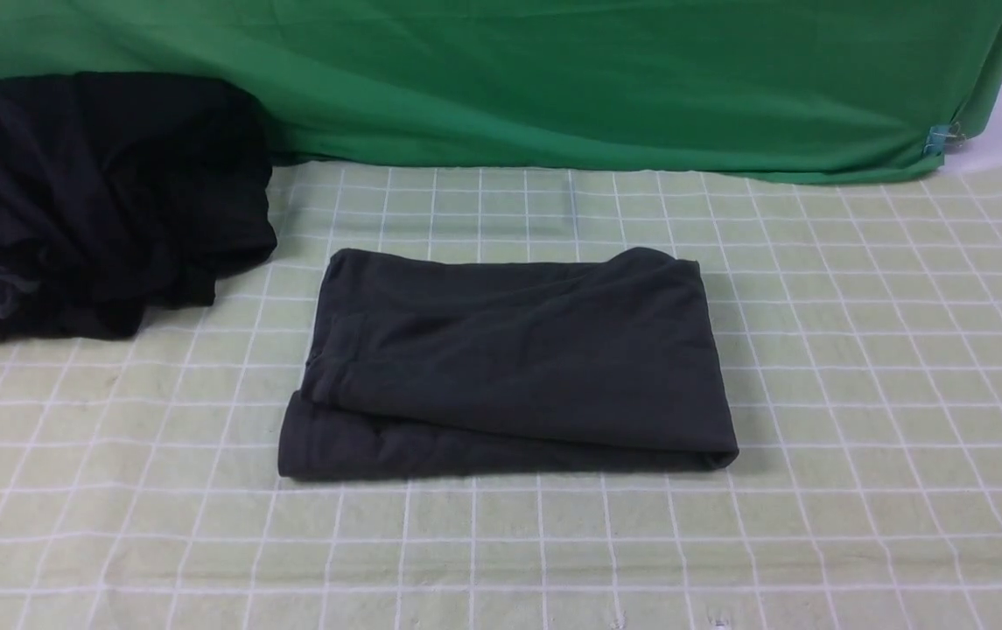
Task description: Fold a long-sleeved shirt over a green coffee tablecloth.
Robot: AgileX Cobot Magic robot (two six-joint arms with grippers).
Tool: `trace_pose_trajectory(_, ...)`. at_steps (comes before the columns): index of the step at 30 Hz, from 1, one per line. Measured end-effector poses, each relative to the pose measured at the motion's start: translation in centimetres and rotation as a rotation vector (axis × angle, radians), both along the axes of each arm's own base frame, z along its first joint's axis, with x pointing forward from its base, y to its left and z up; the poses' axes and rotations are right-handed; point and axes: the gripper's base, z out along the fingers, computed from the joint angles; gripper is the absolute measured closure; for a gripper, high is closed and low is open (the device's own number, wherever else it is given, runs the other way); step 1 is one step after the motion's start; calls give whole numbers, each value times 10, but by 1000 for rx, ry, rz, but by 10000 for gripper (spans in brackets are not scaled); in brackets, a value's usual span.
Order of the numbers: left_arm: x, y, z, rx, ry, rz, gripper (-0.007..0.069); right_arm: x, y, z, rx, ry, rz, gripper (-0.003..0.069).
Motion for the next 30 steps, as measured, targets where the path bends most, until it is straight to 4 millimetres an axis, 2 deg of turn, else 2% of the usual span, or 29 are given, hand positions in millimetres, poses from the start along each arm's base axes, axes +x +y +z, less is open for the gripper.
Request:
trace_pose_trajectory(6, 1, 0, -1, -7, -8, 1, 628, 1, 0, -1, -8, 15, 1, 573)
trace_pose_trajectory(20, 1, -1, -1, -13, -6, -2, 627, 1, 0, -2, -8, 16, 1, 543)
trace_pose_trajectory(25, 3, 2, -2, 64, -56, 19, 627, 1, 1, -2, -9, 18, 1, 531)
trace_pose_trajectory(27, 5, 4, -5, 93, -98, 53, 627, 1, 1, -2, -9, 18, 1, 528)
trace_pose_trajectory(30, 13, 8, -25, 138, -192, 162, 625, 1, 1, -2, -9, 18, 1, 519)
